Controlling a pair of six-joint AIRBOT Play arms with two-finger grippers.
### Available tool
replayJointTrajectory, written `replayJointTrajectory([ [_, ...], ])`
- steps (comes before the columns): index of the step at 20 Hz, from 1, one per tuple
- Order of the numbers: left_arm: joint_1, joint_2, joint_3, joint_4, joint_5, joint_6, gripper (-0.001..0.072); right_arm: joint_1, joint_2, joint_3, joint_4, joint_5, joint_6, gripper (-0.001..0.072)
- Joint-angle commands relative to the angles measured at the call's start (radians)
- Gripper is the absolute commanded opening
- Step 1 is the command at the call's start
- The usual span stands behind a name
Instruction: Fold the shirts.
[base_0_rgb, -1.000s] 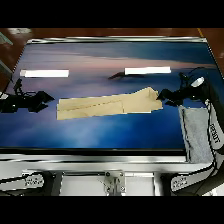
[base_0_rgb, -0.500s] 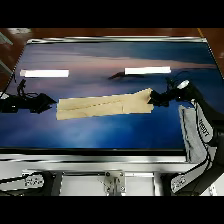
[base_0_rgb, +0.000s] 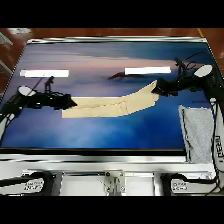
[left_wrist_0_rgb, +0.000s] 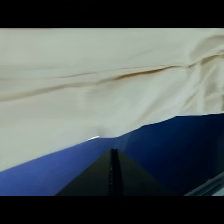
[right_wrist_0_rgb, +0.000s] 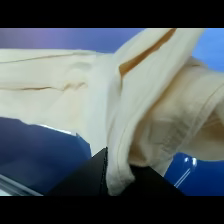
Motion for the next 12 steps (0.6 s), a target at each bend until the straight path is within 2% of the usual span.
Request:
replayJointTrajectory([
  [1,-0.261,-0.01,0.0,-0.132,0.283,-0.053,0.0038,0.01,0.129,0.001,-0.021,0.113,0.023,0.0064],
  [3,-0.379,-0.039,0.001,-0.219,0.439,-0.063,0.0039,0.01,0.188,0.001,-0.026,0.158,0.042,0.0063],
  [5,-0.475,-0.093,0.001,-0.32,0.515,-0.063,0.0038,0.01,0.24,0.001,-0.026,0.19,0.058,0.0063],
  [12,-0.681,-0.294,0.117,-0.437,0.552,-0.061,0.0038,0.015,0.348,0.001,-0.03,0.252,0.086,0.0064],
])
